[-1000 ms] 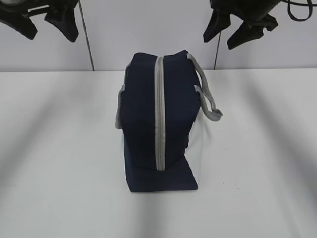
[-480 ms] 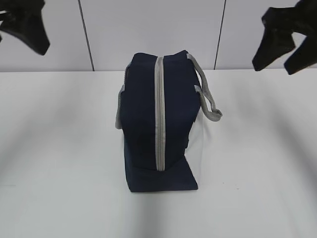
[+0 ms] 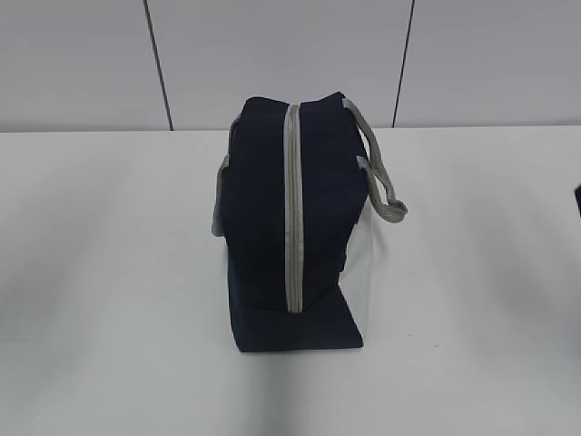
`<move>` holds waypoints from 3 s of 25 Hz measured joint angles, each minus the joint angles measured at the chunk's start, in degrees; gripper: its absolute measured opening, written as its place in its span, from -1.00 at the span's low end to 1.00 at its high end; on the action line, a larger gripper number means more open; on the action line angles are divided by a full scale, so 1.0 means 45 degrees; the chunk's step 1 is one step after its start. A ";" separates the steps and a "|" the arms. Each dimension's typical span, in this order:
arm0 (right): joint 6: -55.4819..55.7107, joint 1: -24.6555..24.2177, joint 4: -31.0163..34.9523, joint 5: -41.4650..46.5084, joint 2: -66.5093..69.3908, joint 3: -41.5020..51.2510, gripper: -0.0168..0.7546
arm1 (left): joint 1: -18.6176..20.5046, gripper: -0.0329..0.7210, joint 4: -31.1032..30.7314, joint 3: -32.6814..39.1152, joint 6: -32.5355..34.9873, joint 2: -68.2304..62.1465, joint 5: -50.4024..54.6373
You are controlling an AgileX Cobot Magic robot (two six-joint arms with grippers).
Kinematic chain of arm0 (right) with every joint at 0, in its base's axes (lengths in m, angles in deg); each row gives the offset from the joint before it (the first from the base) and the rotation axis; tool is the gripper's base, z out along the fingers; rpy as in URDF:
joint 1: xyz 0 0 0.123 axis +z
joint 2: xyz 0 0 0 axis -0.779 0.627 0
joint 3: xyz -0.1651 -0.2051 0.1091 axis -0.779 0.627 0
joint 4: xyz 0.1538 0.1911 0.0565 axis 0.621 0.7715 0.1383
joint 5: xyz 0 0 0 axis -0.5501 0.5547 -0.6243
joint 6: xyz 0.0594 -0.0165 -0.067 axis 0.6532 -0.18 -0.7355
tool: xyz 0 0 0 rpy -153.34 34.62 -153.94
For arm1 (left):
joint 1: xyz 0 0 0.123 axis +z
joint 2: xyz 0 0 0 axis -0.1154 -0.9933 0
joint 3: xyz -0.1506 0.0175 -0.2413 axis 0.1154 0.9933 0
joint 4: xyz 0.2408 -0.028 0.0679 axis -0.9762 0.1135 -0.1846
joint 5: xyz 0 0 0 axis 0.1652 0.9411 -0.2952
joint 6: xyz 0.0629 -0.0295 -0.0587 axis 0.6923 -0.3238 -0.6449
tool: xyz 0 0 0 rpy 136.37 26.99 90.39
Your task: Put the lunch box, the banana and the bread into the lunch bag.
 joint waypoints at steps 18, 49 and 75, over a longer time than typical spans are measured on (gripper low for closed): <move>0.1564 0.0000 -0.1655 0.1435 -0.9736 0.5503 0.40 | 0.0000 0.60 -0.0144 0.6231 -0.0771 0.8573 0.0023; 0.1467 0.0000 -0.3945 0.0325 -1.1477 0.6349 0.40 | 0.0000 0.57 -0.0223 0.6885 -0.0177 0.9302 -0.0954; 0.1439 -0.0424 -0.3945 0.0325 -1.3056 0.6349 0.40 | 0.3893 0.57 -0.0186 0.6885 -0.0145 1.0393 -0.0954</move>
